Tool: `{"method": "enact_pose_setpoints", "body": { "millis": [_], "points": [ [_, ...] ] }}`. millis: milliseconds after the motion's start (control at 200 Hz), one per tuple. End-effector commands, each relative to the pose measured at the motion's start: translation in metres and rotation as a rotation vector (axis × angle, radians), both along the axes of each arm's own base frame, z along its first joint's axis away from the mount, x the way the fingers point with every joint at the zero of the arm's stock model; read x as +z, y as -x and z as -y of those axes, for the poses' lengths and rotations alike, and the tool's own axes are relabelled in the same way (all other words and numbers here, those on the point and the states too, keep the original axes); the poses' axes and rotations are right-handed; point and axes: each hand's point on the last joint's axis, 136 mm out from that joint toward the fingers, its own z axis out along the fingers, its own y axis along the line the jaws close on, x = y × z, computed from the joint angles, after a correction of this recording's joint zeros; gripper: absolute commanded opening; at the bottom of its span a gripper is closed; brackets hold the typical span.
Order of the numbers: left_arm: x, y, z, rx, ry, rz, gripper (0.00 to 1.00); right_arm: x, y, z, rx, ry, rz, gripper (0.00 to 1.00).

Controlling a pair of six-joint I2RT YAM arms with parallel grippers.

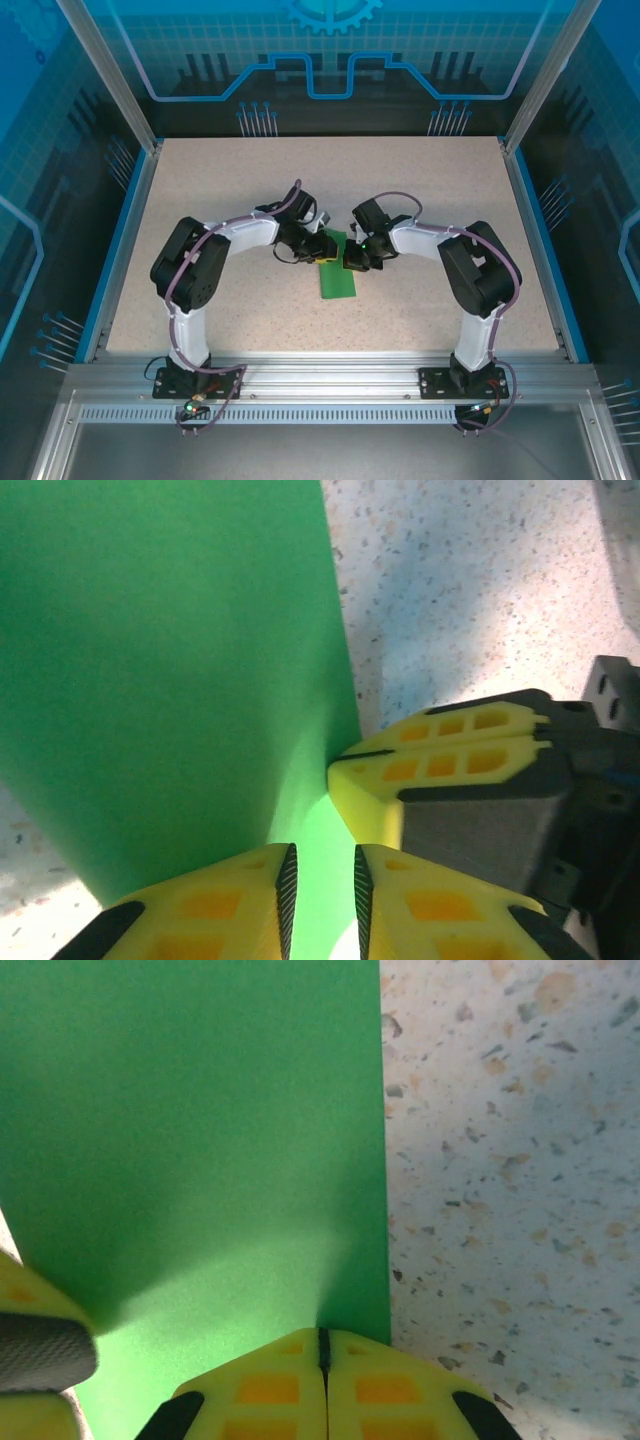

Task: Fold a paper plane with a square sheet of paper (fold left side to right side)
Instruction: First fold the square sheet of paper in half at the center of the table.

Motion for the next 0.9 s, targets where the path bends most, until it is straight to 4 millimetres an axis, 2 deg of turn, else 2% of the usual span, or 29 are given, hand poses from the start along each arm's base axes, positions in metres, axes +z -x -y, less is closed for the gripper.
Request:
{"method": "enact_pose_setpoints", "body": {
  "millis": [0,360,895],
  "points": [
    [-0.016,0.007,-0.007,-0.013,-0.025,-0.025,0.24,-0.030,0.023,0.016,0.012,0.122,-0.090,0.05],
    [-0.040,0.012,-0.026,0.006,-0.087,-0.051,0.19,-0.033,0.026,0.021,0.011,0.146,-0.101,0.05],
    [-0.043,0.021,-0.059,0.066,-0.104,-0.062,0.18,-0.039,0.032,0.031,0.012,0.188,-0.122,0.04]
  ]
}}
